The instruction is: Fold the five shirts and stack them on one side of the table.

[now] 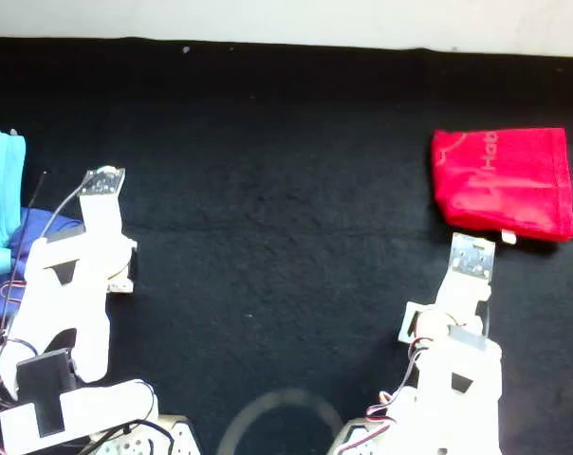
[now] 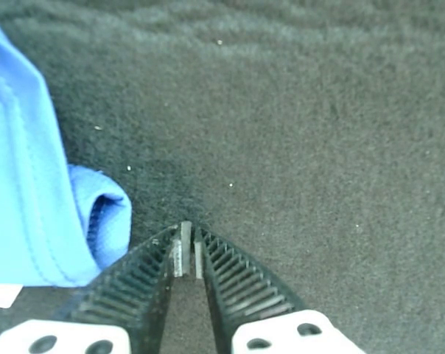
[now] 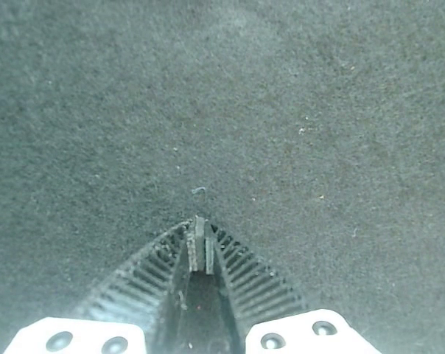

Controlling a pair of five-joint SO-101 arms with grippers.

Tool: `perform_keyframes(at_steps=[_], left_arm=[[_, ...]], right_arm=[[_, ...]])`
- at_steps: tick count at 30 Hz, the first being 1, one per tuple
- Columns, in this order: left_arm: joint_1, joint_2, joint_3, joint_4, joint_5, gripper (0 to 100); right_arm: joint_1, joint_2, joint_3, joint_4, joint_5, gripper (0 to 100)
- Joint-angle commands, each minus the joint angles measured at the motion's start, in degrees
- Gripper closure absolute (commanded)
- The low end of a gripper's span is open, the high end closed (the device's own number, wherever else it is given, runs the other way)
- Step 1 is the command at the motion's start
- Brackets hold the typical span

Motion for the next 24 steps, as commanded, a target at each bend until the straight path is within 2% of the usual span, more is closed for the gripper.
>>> perform_keyframes(at_steps=[1, 4, 11, 15, 18, 24], left_arm=[[-0.31, -0.66, -0.22, -1.76, 0.09, 99], [-0.92, -0.75, -3.38, 1.23, 0.18, 99], [-7.08, -0.04, -30.11, 26.81, 2.81, 98], [-12.35, 0.04, -46.02, 35.78, 2.73, 87], [-16.22, 0.04, -53.23, 37.01, 2.55, 80], [-24.31, 8.48, -60.18, 34.99, 0.09, 79]], right_arm=[[-0.57, -0.13, 0.22, -1.01, -0.62, 99.1], [-0.57, -0.13, 0.22, -1.01, -0.7, 99.1], [-0.57, -0.13, 0.22, -1.01, -0.7, 99.1], [-0.57, -0.13, 0.22, -1.01, -0.7, 99.1], [-0.48, -0.13, 0.22, -1.01, -0.79, 99.1], [-0.48, -0.13, 0.22, -1.01, -0.79, 99.1]])
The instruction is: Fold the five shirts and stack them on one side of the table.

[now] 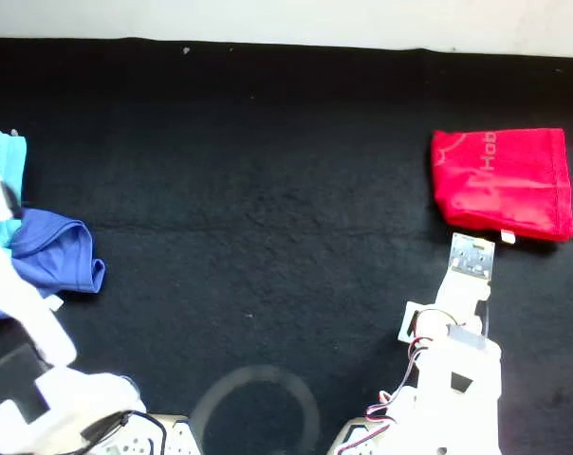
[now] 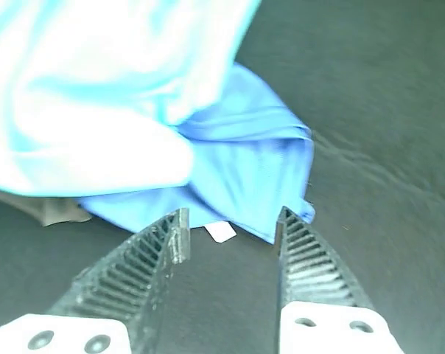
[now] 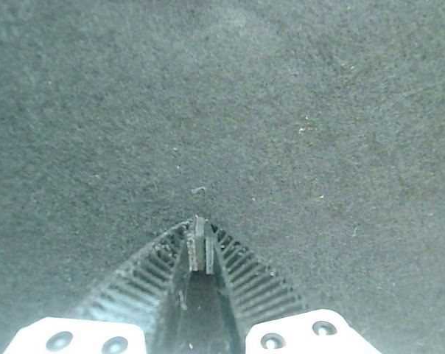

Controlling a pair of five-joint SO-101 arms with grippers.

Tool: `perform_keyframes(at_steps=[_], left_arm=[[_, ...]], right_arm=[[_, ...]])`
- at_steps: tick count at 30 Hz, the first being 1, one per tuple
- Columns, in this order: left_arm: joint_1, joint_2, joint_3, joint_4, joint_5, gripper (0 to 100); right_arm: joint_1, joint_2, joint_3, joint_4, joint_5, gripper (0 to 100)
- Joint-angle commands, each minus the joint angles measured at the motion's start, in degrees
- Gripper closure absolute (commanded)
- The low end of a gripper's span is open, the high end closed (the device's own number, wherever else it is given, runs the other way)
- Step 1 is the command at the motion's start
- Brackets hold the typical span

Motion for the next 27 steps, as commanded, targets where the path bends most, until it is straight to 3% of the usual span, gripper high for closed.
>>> perform_keyframes(at_steps=[1, 4, 10, 14, 20, 27], left_arm=[[-4.09, 6.55, -5.67, -1.41, -1.85, 79], [-6.64, 15.43, -12.35, -0.44, -1.67, 79], [-9.98, 27.47, -35.03, 10.02, -1.67, 79], [-10.68, 33.89, -47.96, 11.08, -1.93, 79], [-8.22, 41.01, -57.27, 16.35, -1.85, 79], [-5.58, 44.53, -65.01, 16.7, -2.02, 79]], right_arm=[[-0.48, -0.13, 0.22, -1.01, -0.62, 99.1], [-0.48, -0.13, 0.22, -1.01, -0.62, 99.1], [-0.48, -0.13, 0.22, -1.01, -0.62, 99.1], [-0.48, -0.13, 0.22, -1.01, -0.62, 99.1], [-0.48, -0.13, 0.22, -1.01, -0.62, 99.1], [-0.48, -0.13, 0.22, -1.01, -0.62, 99.1]])
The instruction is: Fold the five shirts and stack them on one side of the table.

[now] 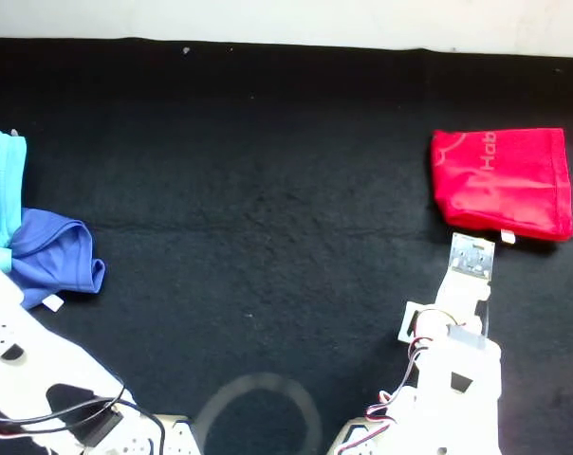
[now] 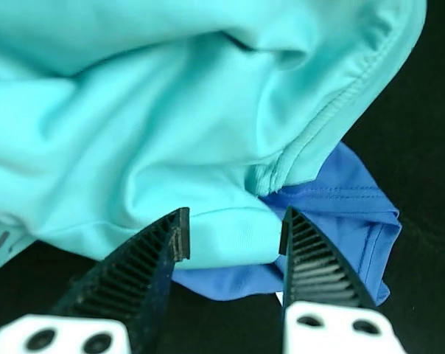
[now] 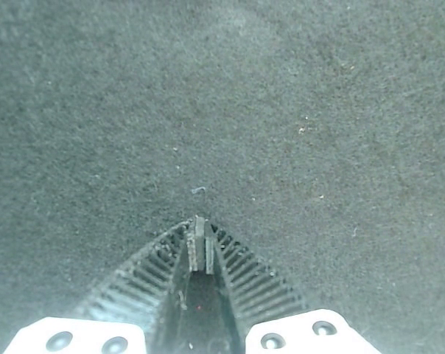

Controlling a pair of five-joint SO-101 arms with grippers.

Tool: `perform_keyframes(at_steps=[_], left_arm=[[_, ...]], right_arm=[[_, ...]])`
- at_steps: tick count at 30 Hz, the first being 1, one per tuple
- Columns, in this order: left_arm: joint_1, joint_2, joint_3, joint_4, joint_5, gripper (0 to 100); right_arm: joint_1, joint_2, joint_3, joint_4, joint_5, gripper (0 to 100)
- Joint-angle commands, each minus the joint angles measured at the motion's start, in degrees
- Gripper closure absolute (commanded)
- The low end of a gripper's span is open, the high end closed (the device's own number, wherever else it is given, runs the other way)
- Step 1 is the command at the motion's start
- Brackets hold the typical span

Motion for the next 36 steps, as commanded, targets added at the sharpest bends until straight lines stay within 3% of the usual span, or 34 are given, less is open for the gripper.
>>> perform_keyframes(at_steps=[1, 14, 27, 36], left_arm=[[2.07, 0.31, -4.35, 0.44, -0.44, 79], [0.66, 10.24, -4.7, -6.24, -0.79, 79], [-6.46, 10.51, -12.53, -6.51, -10.37, 79], [-6.46, 14.64, -5.58, -6.51, -13.36, 79]], right_arm=[[-0.48, -0.13, 0.22, -1.01, -0.62, 99.1], [-0.48, -0.13, 0.22, -1.01, -0.62, 99.1], [-0.57, -0.13, 0.22, -1.01, -0.62, 99.1], [-0.57, -0.13, 0.22, -1.01, -0.53, 99.1]])
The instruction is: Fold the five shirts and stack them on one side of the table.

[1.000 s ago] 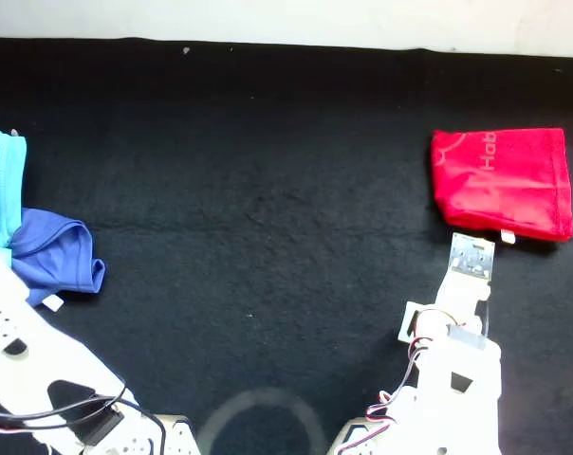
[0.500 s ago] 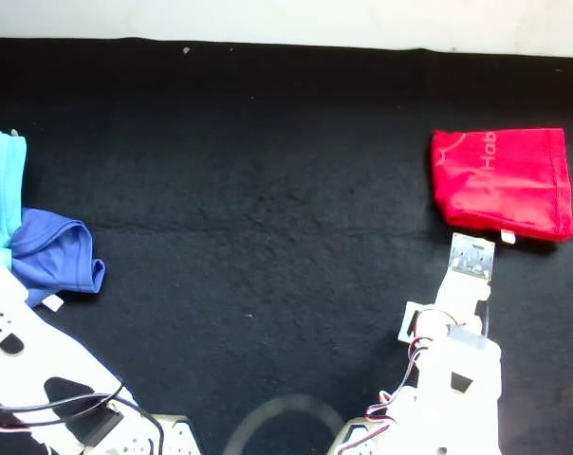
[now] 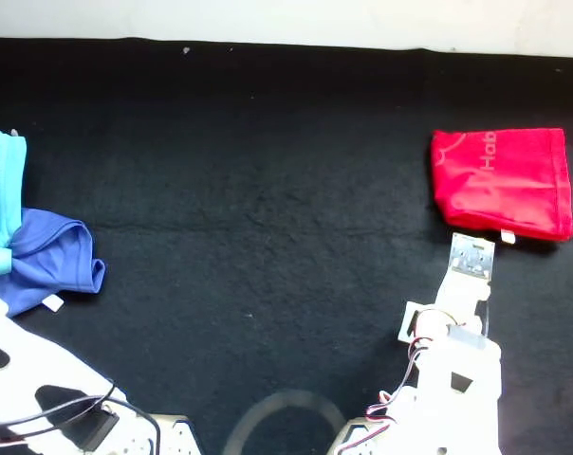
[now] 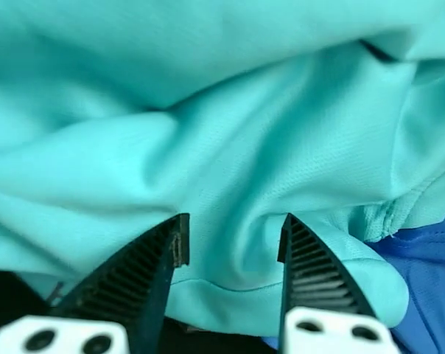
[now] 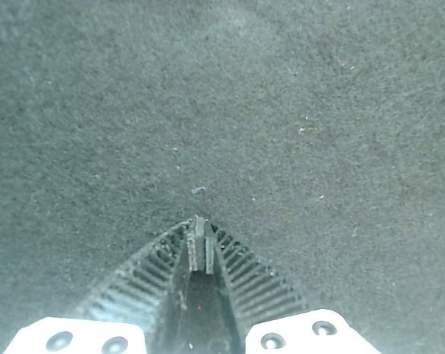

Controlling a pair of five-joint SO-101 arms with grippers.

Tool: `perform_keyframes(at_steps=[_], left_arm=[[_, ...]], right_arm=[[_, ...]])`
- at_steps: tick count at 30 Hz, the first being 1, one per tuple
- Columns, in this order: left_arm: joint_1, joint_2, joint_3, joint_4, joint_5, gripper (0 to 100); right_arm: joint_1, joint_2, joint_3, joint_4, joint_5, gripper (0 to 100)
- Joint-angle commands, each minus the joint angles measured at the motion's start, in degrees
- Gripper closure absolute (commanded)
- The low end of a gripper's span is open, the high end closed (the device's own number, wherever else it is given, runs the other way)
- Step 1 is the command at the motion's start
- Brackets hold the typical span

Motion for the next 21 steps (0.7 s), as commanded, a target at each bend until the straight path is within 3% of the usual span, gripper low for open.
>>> perform_keyframes(at_steps=[1, 4, 8, 15, 18, 21], left_arm=[[1.45, 1.89, 0.84, -0.88, -0.44, 79], [3.12, 4.35, 0.84, -0.7, -0.44, 83], [4.88, 4.0, -0.04, -0.44, -0.26, 100], [8.48, 0.04, -12.7, 8.44, 0.0, 99], [11.47, -3.21, -21.23, 10.55, 4.13, 99], [16.04, -10.42, -19.91, 10.64, 7.3, 99]], right_arm=[[-0.57, -0.13, 0.22, -1.01, -0.53, 99.1], [-0.57, -0.13, 0.22, -1.01, -0.62, 99.1], [-0.57, -0.13, 0.22, -1.01, -0.62, 99.1], [-0.57, -0.13, 0.22, -1.01, -0.62, 99.1], [-0.57, -0.13, 0.22, -1.01, -0.62, 99.1], [-0.57, -0.13, 0.22, -1.01, -0.62, 99.1]])
